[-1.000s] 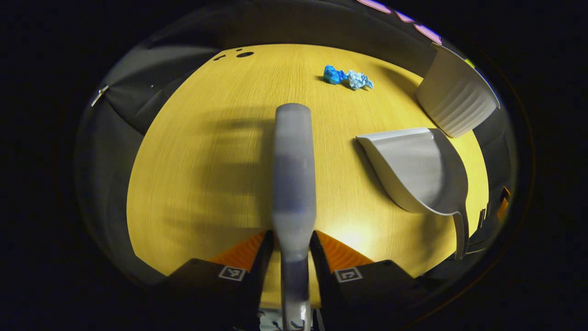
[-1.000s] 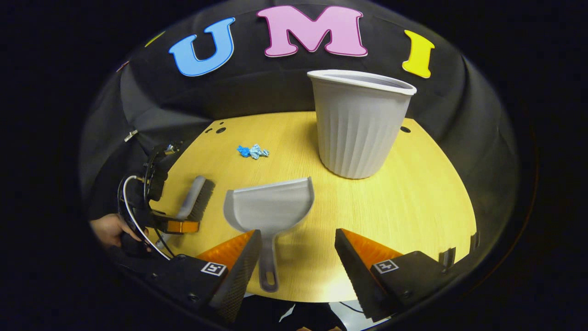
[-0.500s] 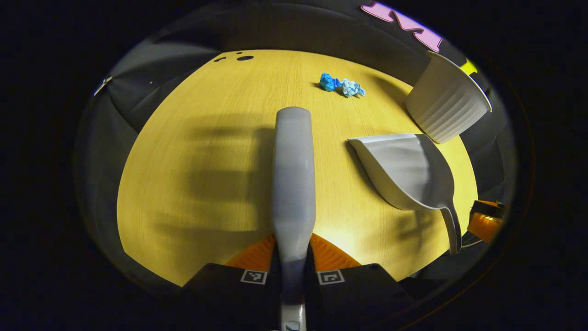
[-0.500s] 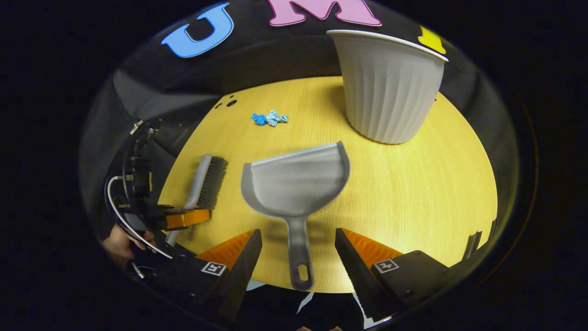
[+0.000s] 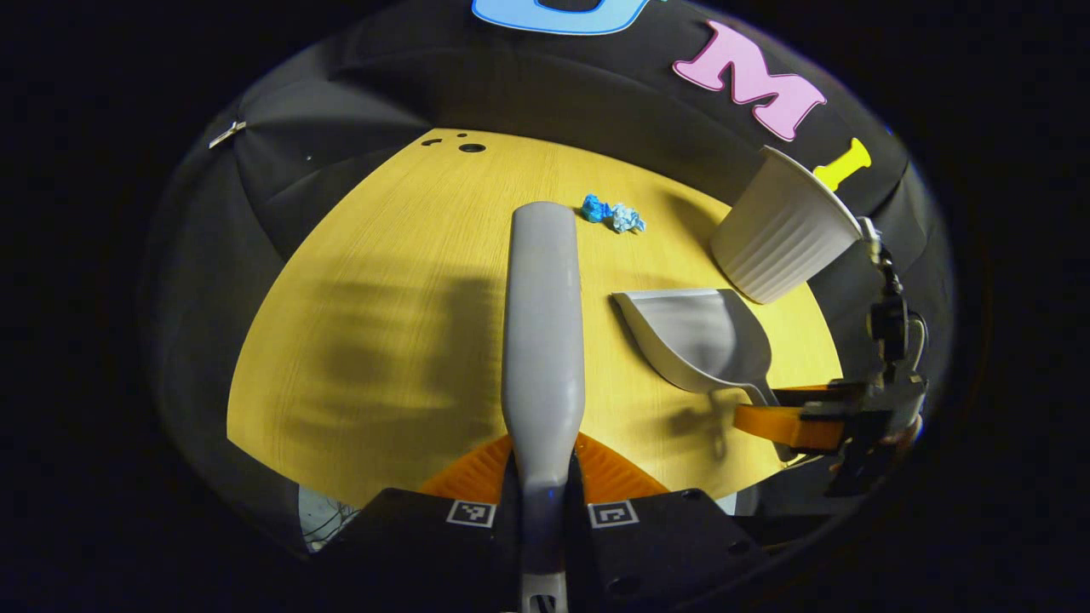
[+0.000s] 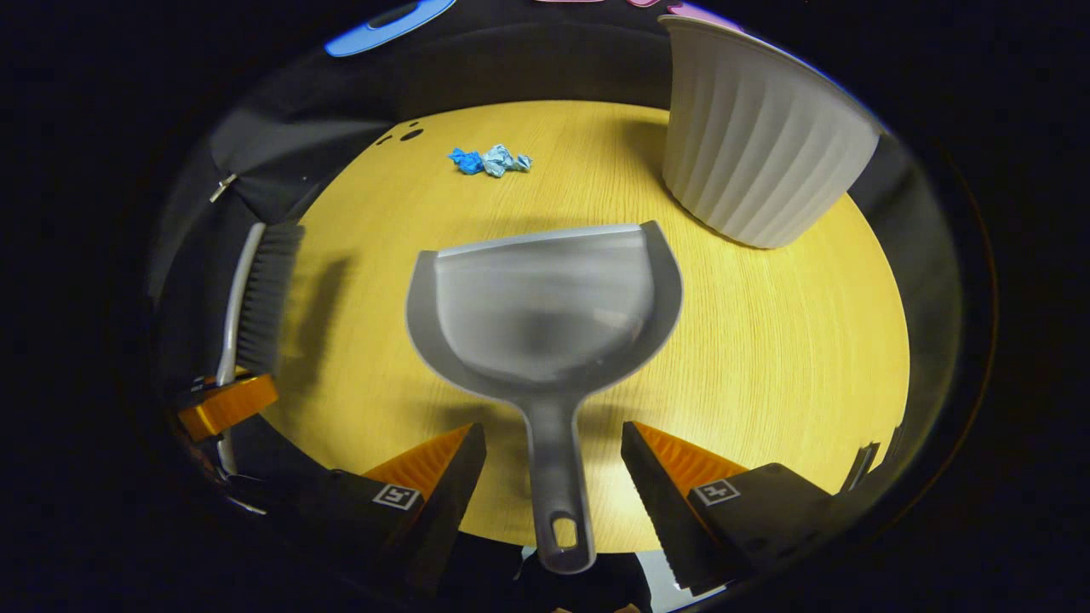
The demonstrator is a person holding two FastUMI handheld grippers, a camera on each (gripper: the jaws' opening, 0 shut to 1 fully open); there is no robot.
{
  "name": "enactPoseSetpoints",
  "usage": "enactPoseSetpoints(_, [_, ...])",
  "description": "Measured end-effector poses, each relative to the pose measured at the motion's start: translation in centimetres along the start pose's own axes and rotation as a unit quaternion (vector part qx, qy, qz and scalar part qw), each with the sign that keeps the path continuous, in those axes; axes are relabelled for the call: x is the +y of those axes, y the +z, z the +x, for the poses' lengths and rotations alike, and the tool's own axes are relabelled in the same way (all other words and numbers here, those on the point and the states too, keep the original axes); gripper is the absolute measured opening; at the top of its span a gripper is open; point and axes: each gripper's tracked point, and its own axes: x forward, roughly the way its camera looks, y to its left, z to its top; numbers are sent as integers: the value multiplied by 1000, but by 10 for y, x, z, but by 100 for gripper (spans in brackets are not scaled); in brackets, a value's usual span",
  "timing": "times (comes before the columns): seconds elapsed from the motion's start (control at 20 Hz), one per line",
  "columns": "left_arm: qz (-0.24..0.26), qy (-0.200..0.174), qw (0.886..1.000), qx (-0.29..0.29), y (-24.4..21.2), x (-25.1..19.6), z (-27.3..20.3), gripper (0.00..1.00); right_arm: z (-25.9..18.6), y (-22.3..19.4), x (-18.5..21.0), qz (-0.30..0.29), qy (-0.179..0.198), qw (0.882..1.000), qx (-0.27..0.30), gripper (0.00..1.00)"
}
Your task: Pick up the small broom and dustpan from the desktop, sweep the trash into the dustpan with the broom, and then empty the trash into the garbage bin.
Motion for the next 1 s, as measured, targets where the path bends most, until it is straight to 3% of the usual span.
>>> enactPoseSetpoints(0.45, [-22,3,1000,-14,0,0,-17,25,30,-4,8,-5,-12,999,29,97])
enactPoseSetpoints(0.6, [-26,15,999,-10,3,4,-12,25,32,-7,2,-11,-12,999,37,83])
enactPoseSetpoints(0.7, [-27,23,999,-10,9,4,-9,25,34,-12,-1,-18,-8,999,47,81])
enactPoseSetpoints(0.8, [-26,32,999,-8,16,3,-2,25,34,-10,-3,-21,-1,999,49,61])
enactPoseSetpoints(0.9, [-23,39,999,-3,24,2,6,25,34,-8,-7,-30,-1,998,53,52])
enactPoseSetpoints(0.95, [-17,44,999,0,29,3,10,25,36,-10,-7,-38,5,998,58,53])
enactPoseSetpoints(1.0, [-10,50,999,3,35,6,16,25,34,-9,-6,-48,13,997,62,40])
